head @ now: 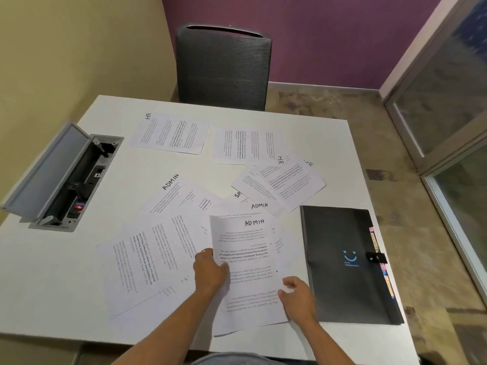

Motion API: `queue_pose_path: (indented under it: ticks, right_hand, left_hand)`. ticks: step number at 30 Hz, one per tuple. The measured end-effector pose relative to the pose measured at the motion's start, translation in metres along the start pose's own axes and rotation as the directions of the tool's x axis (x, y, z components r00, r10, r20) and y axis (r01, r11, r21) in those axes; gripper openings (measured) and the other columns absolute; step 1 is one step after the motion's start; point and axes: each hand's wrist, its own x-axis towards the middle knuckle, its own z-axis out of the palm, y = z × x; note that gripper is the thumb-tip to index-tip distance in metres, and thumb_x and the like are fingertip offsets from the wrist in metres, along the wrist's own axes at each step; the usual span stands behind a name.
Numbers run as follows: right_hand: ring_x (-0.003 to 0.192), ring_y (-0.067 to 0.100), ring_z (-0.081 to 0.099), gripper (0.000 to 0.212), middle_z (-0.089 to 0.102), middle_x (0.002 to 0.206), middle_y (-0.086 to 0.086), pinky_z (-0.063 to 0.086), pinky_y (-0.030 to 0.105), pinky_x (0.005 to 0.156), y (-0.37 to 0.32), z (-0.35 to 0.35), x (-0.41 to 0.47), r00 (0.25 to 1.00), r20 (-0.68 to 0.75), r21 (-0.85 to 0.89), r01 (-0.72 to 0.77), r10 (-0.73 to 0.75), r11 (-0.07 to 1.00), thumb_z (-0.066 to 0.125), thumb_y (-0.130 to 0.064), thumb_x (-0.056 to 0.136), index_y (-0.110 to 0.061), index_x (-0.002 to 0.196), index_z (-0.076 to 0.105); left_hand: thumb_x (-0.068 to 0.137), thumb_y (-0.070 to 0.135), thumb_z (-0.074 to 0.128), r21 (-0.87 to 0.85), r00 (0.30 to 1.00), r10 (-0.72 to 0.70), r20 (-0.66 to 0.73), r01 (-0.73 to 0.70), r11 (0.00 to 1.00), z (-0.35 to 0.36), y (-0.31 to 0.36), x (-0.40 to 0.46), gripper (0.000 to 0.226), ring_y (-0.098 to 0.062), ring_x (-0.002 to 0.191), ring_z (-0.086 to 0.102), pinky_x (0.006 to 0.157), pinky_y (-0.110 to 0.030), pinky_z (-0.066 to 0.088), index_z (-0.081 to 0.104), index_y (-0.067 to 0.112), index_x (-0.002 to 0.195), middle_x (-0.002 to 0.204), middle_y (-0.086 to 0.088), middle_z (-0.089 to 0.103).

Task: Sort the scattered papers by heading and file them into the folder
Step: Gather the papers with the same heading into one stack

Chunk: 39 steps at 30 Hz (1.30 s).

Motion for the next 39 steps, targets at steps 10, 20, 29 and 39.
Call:
queue_pose_path:
  ticks: [10, 20, 29, 39]
  right_hand:
    - [0.117, 0.015, 0.053, 0.043, 0.051, 0.131, -0.002, 0.049, 0.028, 0.097, -0.007, 0.010, 0.003, 0.993, 0.057, -0.331, 0.120, -0.107, 0.936, 0.064, -0.022, 0.093, -0.021, 0.132, 0.049]
    - [0.124, 0.017, 0.051, 0.051, 0.048, 0.139, -0.001, 0.045, 0.028, 0.103, -0.016, 0.005, -0.002, 0.988, 0.115, -0.431, 0.143, -0.103, 0.891, 0.061, -0.022, 0.094, -0.019, 0.141, 0.042]
    - [0.118, 0.021, 0.058, 0.044, 0.057, 0.137, 0.000, 0.051, 0.033, 0.096, -0.024, -0.002, -0.003, 0.997, 0.061, -0.314, 0.058, -0.041, 0.948, 0.060, -0.038, 0.094, -0.021, 0.133, 0.049]
    - [0.119, 0.019, 0.058, 0.062, 0.063, 0.127, 0.001, 0.051, 0.024, 0.086, -0.037, -0.001, -0.007, 0.978, 0.192, 0.488, -0.025, -0.079, 0.873, 0.082, -0.025, 0.078, -0.021, 0.131, 0.050]
  left_hand:
    - [0.082, 0.011, 0.069, 0.121, 0.994, -0.062, -0.094, 0.073, 0.990, 0.021, 0.011, -0.012, 0.053, -0.033, 0.122, 0.043, 0.100, -0.045, 0.046, 0.046, 0.007, 0.129, 0.137, -0.017, 0.036]
    - [0.082, -0.001, 0.067, -0.218, 0.998, -0.061, -0.030, 0.053, 0.974, 0.007, 0.010, -0.008, 0.023, -0.021, 0.086, 0.065, 0.063, -0.021, 0.050, 0.061, 0.015, 0.096, 0.094, -0.001, 0.064]
    - [0.091, 0.008, 0.064, -0.301, 0.990, 0.137, -0.043, -0.143, 0.943, -0.027, 0.034, -0.034, 0.010, -0.005, 0.079, 0.064, 0.056, -0.007, 0.047, 0.063, 0.017, 0.096, 0.090, 0.007, 0.067]
    - [0.087, 0.025, 0.072, -0.344, 0.835, 0.504, 0.219, -0.417, 0.841, -0.075, 0.026, -0.046, 0.033, -0.010, 0.091, 0.063, 0.077, -0.017, 0.050, 0.056, 0.037, 0.114, 0.097, 0.019, 0.067]
